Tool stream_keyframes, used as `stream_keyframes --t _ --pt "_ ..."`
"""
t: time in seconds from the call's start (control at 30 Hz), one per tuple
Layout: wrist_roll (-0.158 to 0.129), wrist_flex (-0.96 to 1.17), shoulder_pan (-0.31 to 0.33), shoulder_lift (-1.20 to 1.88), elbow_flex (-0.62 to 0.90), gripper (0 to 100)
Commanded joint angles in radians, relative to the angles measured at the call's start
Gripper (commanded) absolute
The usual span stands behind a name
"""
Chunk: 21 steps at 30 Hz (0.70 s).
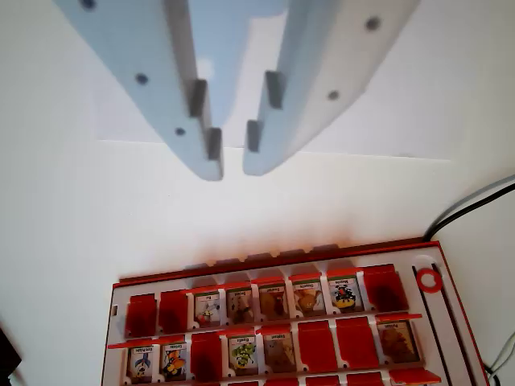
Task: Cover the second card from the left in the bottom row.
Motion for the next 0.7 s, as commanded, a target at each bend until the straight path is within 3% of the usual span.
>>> stream_keyframes --t 0.0,0.6,0.67 --pt "0.011 0.002 -0.002 0.002 -0.069 3" --pt "0.015 0.035 -0.005 0.002 -0.072 3" --pt "0.034 0.038 -0.057 0.002 -0.071 3"
